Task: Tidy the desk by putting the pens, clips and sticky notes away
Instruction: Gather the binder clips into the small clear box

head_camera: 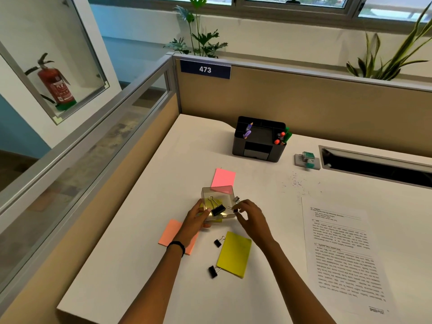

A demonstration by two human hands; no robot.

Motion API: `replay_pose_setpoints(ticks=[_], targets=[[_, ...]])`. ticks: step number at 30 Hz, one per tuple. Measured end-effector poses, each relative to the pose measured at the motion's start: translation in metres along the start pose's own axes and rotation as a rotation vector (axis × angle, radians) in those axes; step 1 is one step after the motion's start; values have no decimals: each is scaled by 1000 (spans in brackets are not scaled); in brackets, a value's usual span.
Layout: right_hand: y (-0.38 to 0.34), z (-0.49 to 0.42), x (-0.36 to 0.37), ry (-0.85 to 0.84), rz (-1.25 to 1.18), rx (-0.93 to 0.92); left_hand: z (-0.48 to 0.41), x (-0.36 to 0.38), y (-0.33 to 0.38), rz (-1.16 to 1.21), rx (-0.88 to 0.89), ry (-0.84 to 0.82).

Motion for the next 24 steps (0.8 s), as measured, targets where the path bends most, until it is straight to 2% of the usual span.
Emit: replay_pose_setpoints(ticks=[4, 8, 14, 16, 19, 24], targets=[[0, -9, 8, -85, 33, 22, -2, 1, 3, -9, -4, -1], [4, -15, 9, -85, -13, 36, -6, -1, 8, -6, 6, 6], [20, -15, 5, 241, -84, 218, -15, -2, 11, 31, 18, 74], [29, -14, 12, 207, -61, 308, -20, -1, 12, 39, 34, 98], [36, -14, 26, 56, -19, 391, -25, 0, 12, 35, 40, 104], [37, -23, 37, -34, 133, 363, -31, -1, 12, 40, 36, 100]])
Point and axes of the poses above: each hand's wrist, its own z-axis away from the middle knuckle, its own x-axis out of the palm, y = z × x, the point moved 2 cm from there along -z, towards the middle knuckle, and after that the axes turned 6 degrees about -x, right-handed, at the moved point
